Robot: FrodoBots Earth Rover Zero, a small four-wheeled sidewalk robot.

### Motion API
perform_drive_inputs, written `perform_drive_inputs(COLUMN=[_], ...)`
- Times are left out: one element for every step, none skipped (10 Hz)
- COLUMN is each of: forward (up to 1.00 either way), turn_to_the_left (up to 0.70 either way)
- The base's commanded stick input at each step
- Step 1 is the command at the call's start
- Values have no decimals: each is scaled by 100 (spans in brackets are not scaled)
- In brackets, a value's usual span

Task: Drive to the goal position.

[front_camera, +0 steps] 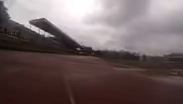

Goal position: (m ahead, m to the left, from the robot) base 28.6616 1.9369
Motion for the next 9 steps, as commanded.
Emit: perform_drive_inputs(forward=[50,50,50,50,50,50,50,50,50], turn_to_the_left=[0,0,0,0,0,0,0,0,0])
